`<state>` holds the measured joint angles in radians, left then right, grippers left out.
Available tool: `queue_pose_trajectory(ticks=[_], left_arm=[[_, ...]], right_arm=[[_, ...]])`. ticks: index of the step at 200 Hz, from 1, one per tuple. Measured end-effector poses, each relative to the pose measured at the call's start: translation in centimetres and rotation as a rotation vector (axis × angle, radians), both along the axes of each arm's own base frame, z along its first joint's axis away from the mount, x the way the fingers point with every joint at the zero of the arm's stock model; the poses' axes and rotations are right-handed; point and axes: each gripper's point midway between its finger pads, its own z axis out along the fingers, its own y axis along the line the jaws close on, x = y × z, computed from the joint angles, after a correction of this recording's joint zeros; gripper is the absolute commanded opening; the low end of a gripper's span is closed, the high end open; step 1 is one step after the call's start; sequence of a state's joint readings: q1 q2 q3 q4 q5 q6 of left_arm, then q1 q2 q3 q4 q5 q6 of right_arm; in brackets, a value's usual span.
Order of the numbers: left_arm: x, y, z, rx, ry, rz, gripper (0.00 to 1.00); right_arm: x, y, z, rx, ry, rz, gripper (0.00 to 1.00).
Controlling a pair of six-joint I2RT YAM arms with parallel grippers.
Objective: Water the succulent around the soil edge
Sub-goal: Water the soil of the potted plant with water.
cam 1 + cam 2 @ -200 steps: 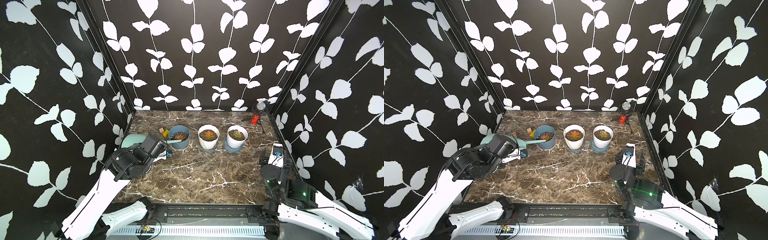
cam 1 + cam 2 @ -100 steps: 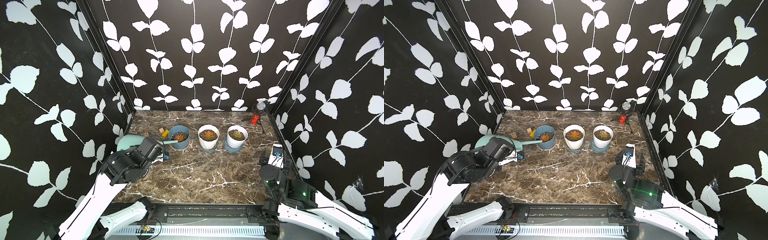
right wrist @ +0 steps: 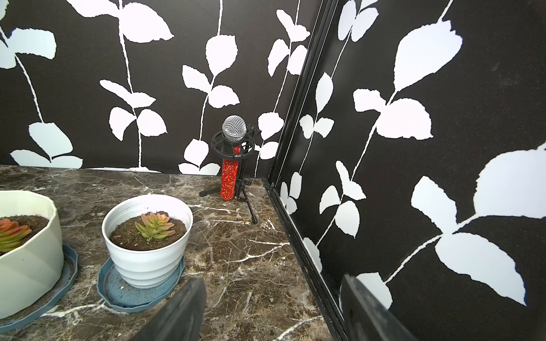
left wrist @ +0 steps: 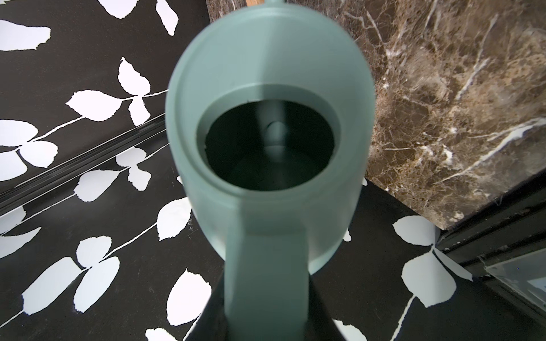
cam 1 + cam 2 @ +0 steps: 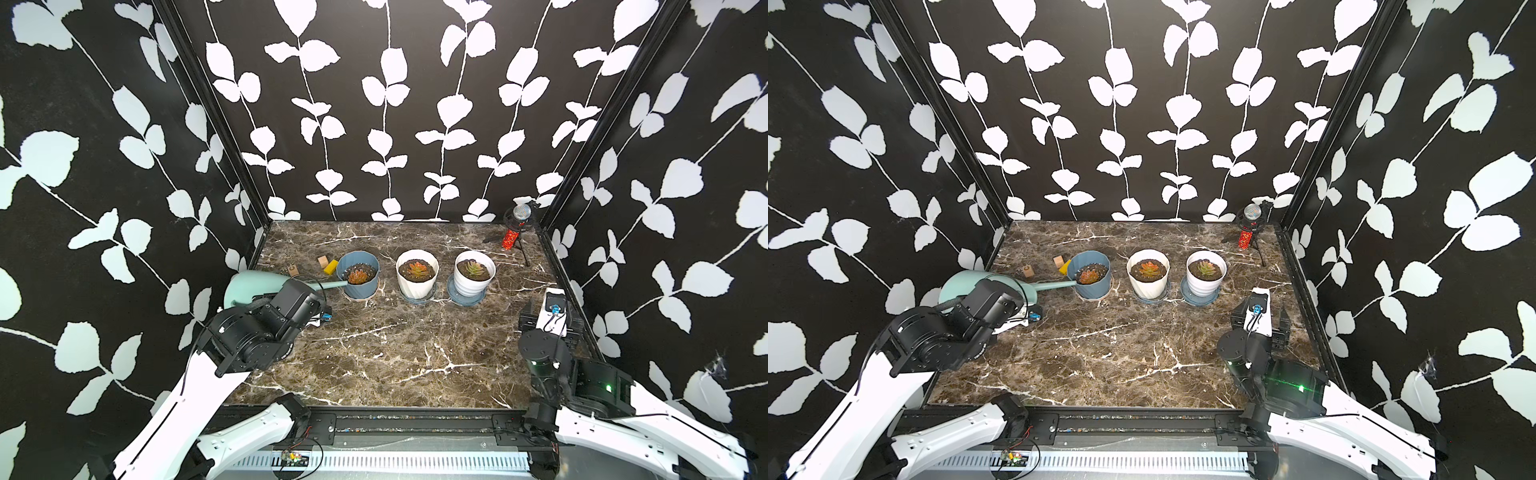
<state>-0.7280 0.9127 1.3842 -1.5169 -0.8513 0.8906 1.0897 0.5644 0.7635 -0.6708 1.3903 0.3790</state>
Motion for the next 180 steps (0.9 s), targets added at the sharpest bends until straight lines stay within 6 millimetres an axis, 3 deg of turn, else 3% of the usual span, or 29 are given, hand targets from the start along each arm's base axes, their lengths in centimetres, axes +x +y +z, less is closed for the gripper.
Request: queue_pose_trajectory(ticks=[81, 180], left_arm=[[0.4, 0.6, 0.0, 0.025, -0.010, 0.043, 0.00], [2.4, 0.3, -0.3, 0.022, -0.016, 0.111, 0.00]], right_arm=[[-0.1, -0.2, 0.1, 0.014, -0.006, -0.001, 0.75], [-0.2, -0.5, -0.4, 0.000, -0.002, -0.004, 0.76]])
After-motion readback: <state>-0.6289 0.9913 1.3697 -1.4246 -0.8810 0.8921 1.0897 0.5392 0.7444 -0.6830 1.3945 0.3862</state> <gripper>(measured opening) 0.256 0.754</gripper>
